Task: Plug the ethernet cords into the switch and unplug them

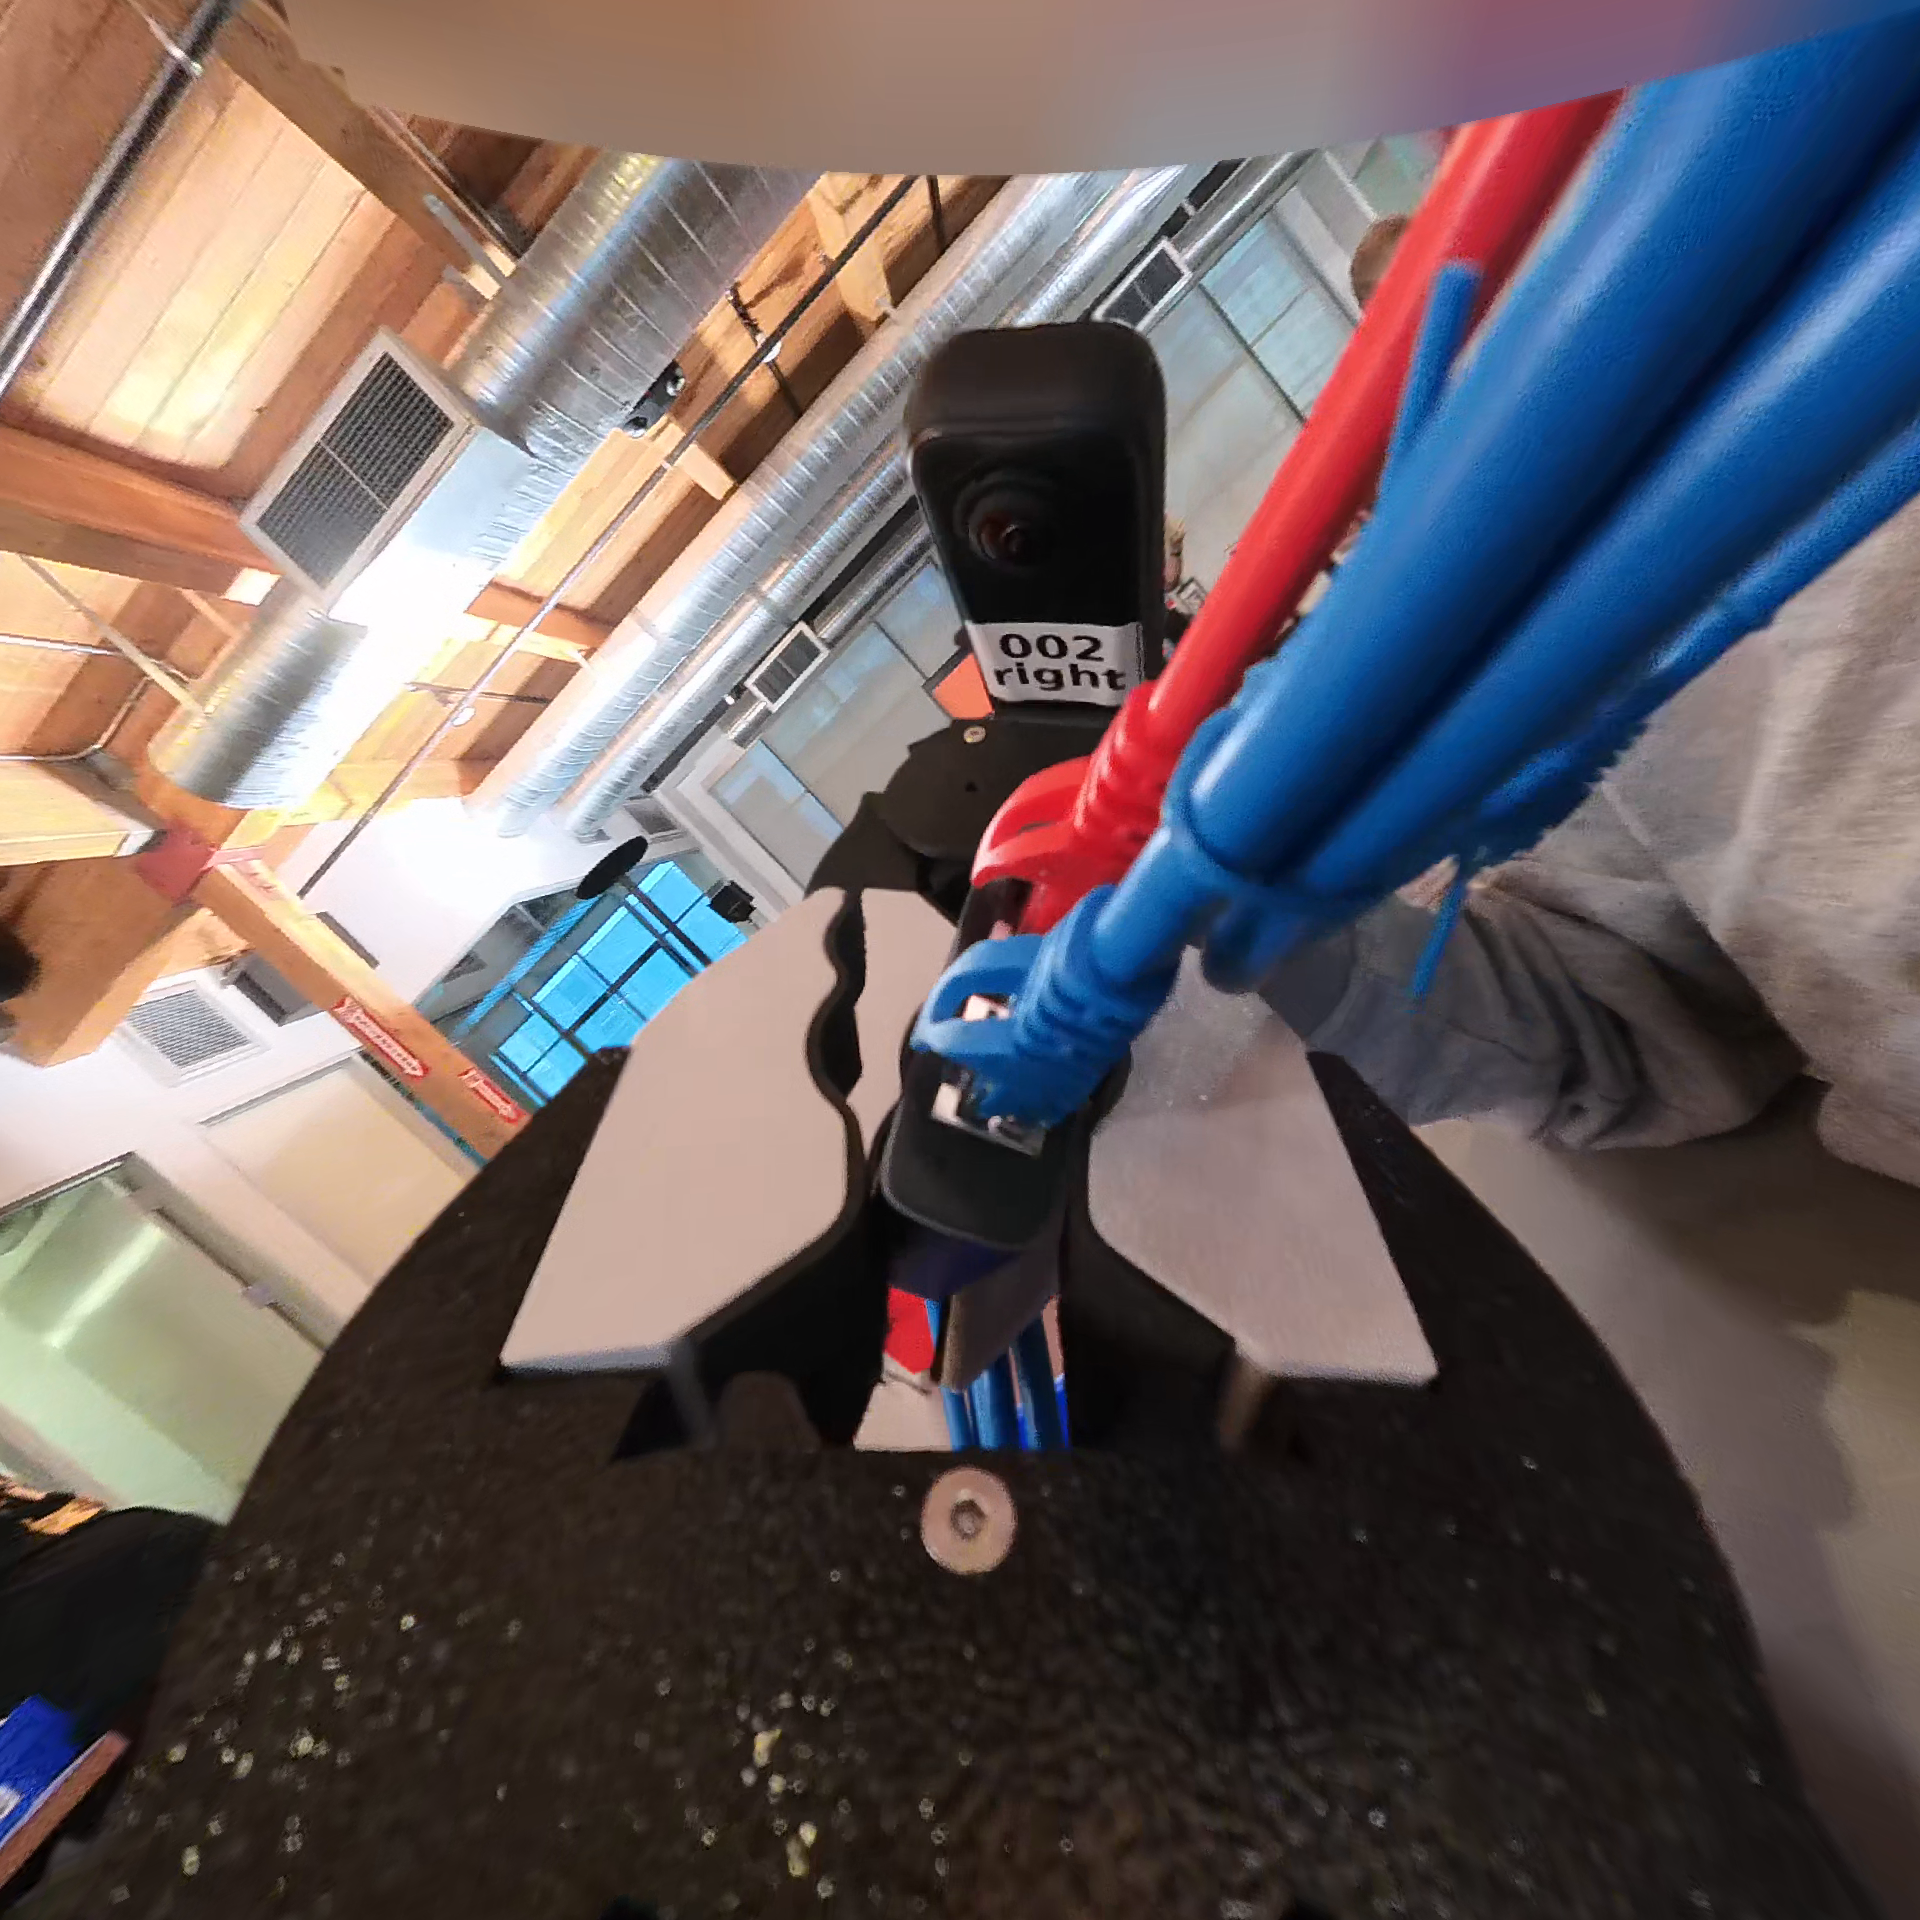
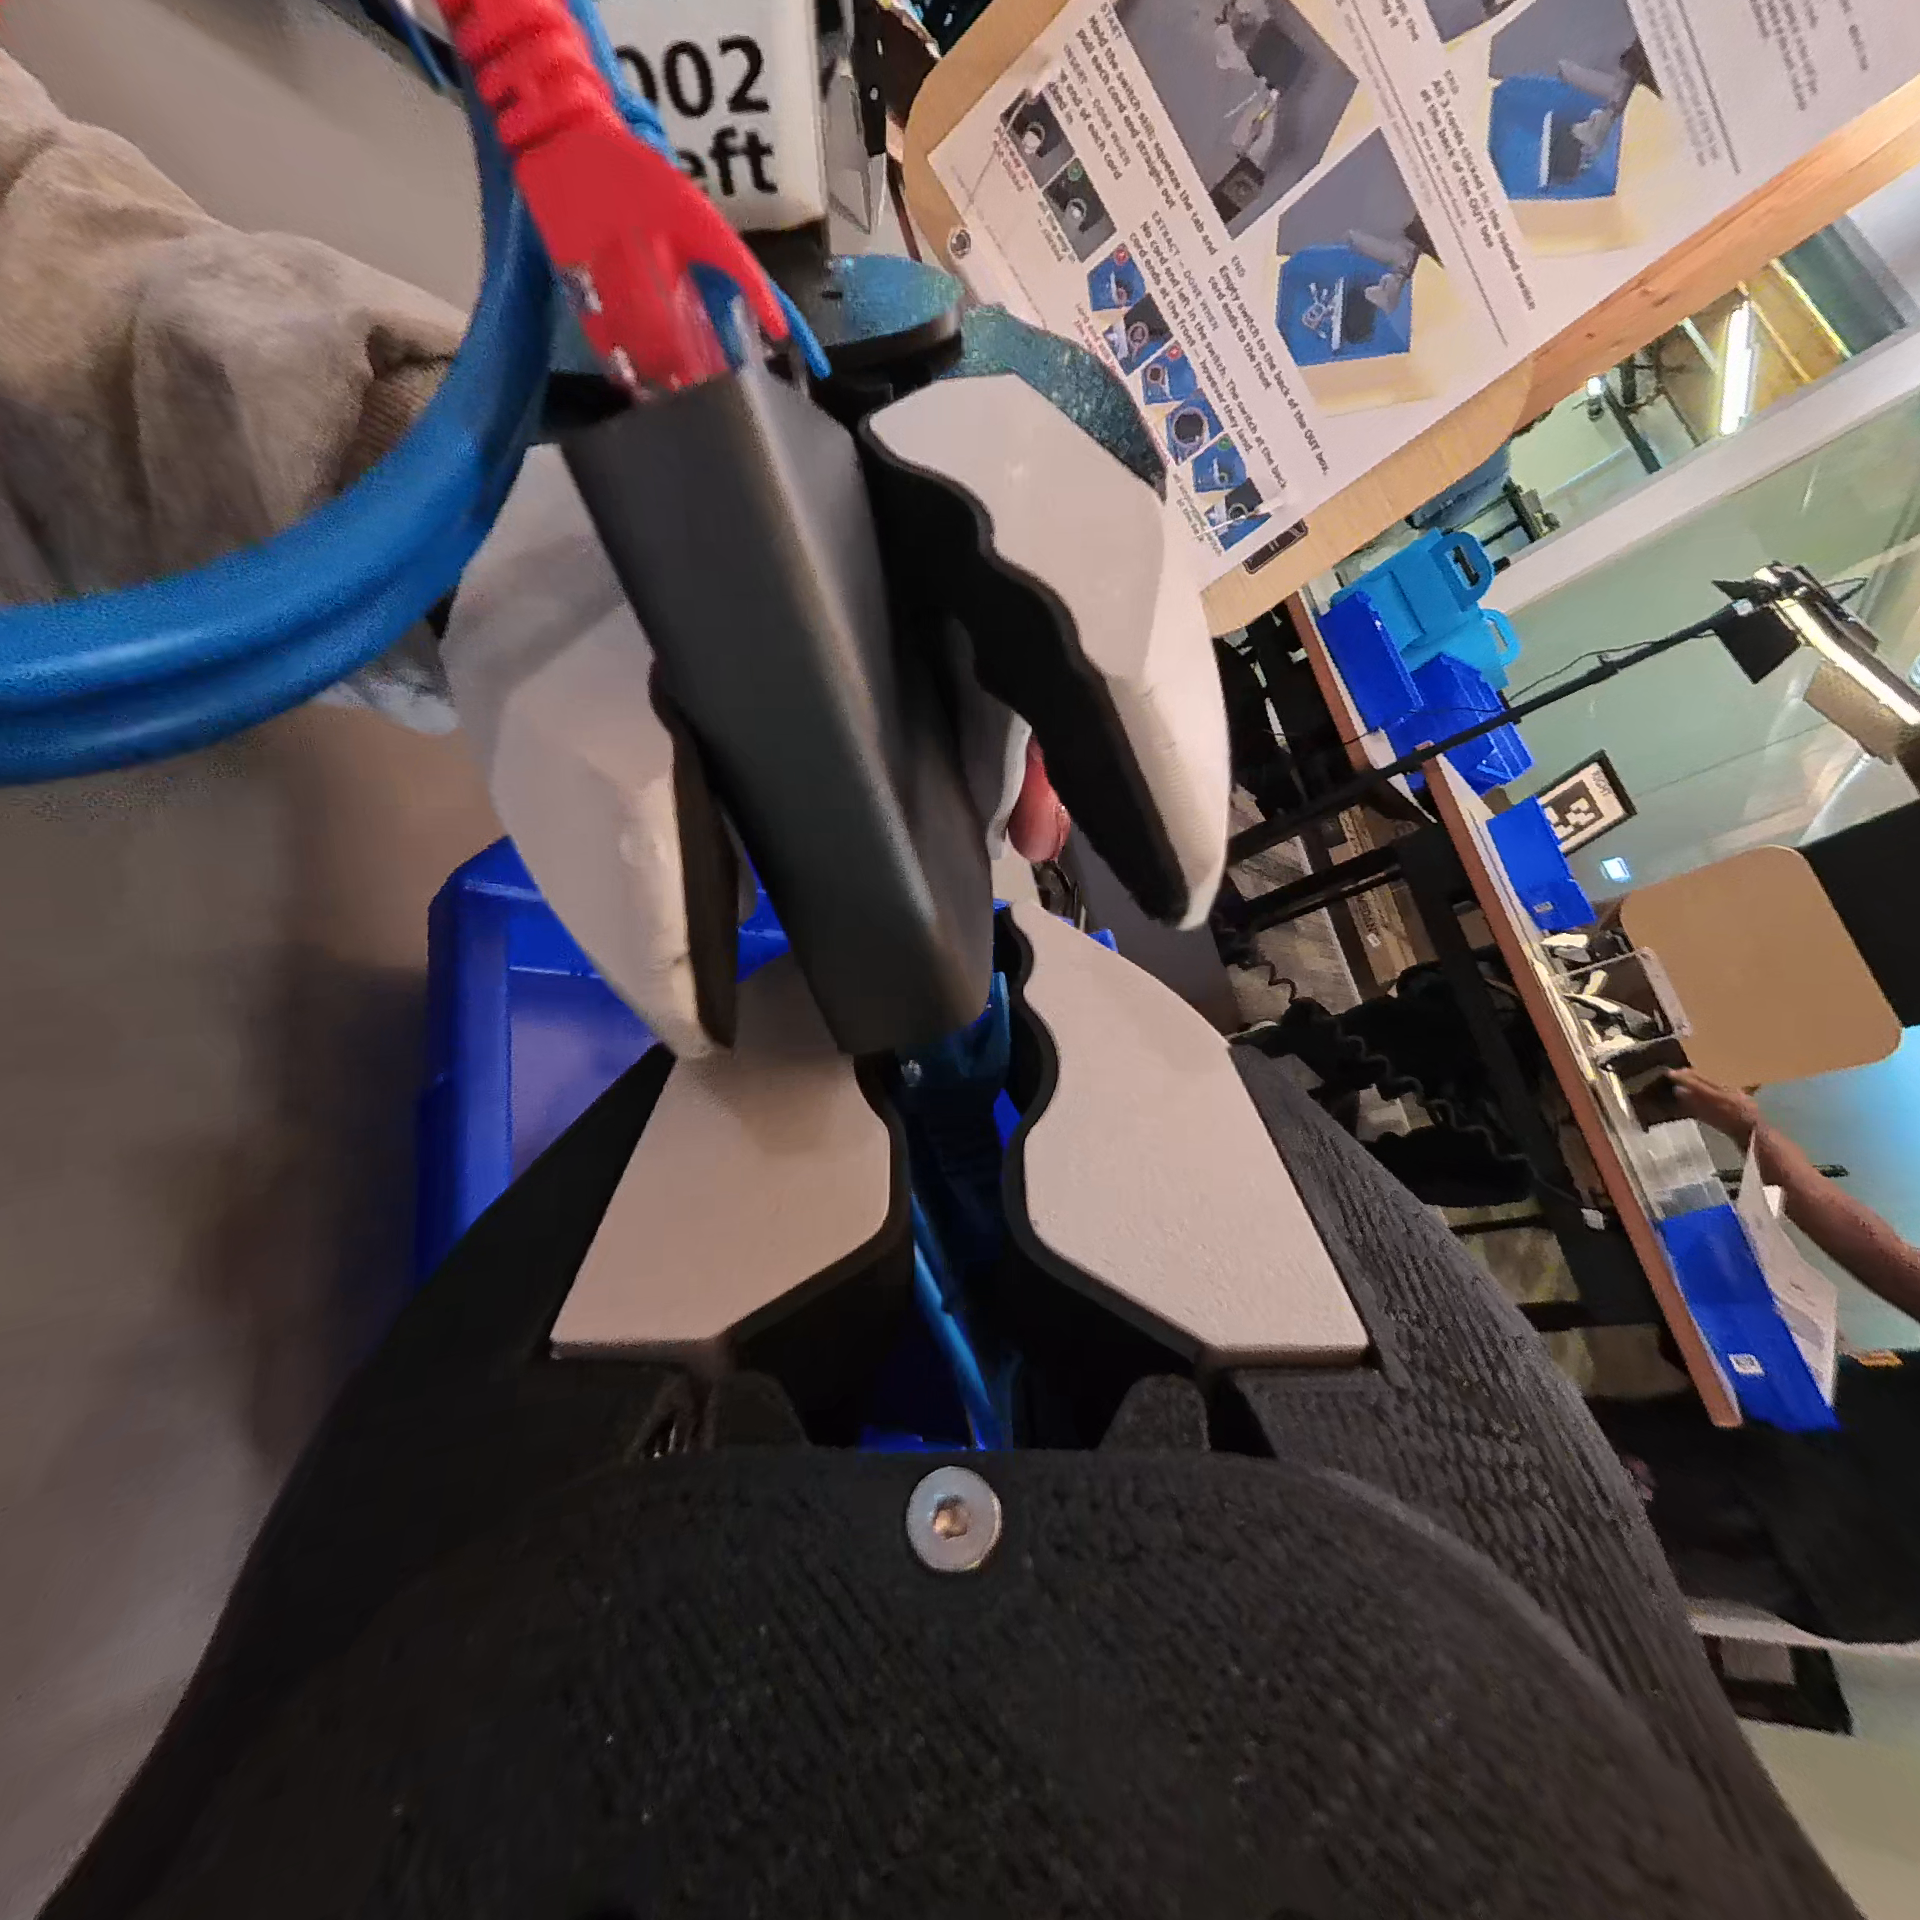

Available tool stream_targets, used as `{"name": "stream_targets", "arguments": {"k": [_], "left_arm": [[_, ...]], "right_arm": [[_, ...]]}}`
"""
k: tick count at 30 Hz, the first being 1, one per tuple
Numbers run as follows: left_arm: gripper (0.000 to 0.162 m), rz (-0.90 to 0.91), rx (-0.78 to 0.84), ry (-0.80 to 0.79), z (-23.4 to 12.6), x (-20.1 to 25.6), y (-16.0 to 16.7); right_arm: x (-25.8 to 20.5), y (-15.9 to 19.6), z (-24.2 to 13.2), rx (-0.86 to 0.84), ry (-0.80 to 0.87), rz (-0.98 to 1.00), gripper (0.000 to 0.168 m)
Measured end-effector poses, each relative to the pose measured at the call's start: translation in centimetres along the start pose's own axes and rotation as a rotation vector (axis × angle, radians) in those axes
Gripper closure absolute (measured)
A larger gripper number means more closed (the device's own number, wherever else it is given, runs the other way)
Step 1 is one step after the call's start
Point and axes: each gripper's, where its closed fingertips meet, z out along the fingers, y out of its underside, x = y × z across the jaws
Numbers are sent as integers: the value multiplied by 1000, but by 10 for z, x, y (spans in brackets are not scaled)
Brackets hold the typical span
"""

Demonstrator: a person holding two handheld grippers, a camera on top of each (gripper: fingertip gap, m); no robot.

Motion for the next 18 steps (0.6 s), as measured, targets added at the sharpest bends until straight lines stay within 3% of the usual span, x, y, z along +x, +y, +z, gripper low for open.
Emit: {"name": "stream_targets", "arguments": {"k": [18], "left_arm": [[128,-208,143,-12,-20,-19,-4]], "right_arm": [[5,-9,-2,84,33,-32,154]]}}
